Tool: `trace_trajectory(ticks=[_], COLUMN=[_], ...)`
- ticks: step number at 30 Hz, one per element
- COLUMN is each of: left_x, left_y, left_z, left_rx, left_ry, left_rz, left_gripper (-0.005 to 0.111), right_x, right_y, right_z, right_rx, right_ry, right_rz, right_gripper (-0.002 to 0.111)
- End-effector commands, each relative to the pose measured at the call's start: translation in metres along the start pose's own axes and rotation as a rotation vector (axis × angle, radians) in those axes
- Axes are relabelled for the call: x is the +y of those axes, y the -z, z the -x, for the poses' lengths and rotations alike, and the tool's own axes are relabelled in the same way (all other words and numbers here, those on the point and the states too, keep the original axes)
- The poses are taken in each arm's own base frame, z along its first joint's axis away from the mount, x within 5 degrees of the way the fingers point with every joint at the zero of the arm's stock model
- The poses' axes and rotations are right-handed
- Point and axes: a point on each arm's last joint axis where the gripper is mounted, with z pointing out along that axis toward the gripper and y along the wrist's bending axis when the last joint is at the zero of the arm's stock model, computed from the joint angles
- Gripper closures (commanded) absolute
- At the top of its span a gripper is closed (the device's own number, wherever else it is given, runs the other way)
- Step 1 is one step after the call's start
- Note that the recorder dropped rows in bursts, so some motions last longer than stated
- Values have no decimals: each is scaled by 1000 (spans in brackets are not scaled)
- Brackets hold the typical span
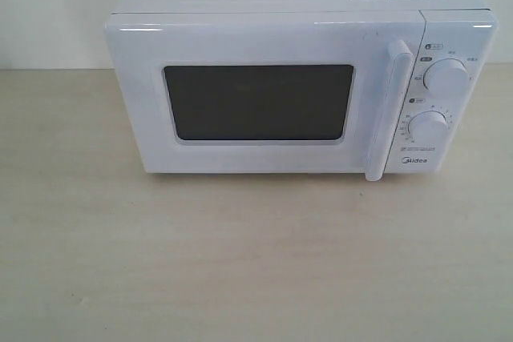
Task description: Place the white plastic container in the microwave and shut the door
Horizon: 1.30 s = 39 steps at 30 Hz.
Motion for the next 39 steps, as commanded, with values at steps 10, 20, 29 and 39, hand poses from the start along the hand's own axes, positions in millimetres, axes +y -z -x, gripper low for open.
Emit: trace_trajectory(ticks=[10, 20, 29, 39], left_x=[0, 0, 0, 0], left_y=[0, 0, 0, 0], left_z=[-1, -1, -1, -1], left_rx=[0, 0, 0, 0], left_ry=[18, 18, 18, 18], left_rz=[0, 0, 0, 0], left_gripper=[102, 102, 102, 102], right_x=[-3, -3, -3, -3], right_y=[1, 1, 1, 1], right_z=[-14, -14, -14, -14], right_rx=[142, 141, 141, 141], right_ry=[96, 73, 73, 73], right_rz=[-28, -28, -28, -28], right_gripper=[108, 108, 108, 108])
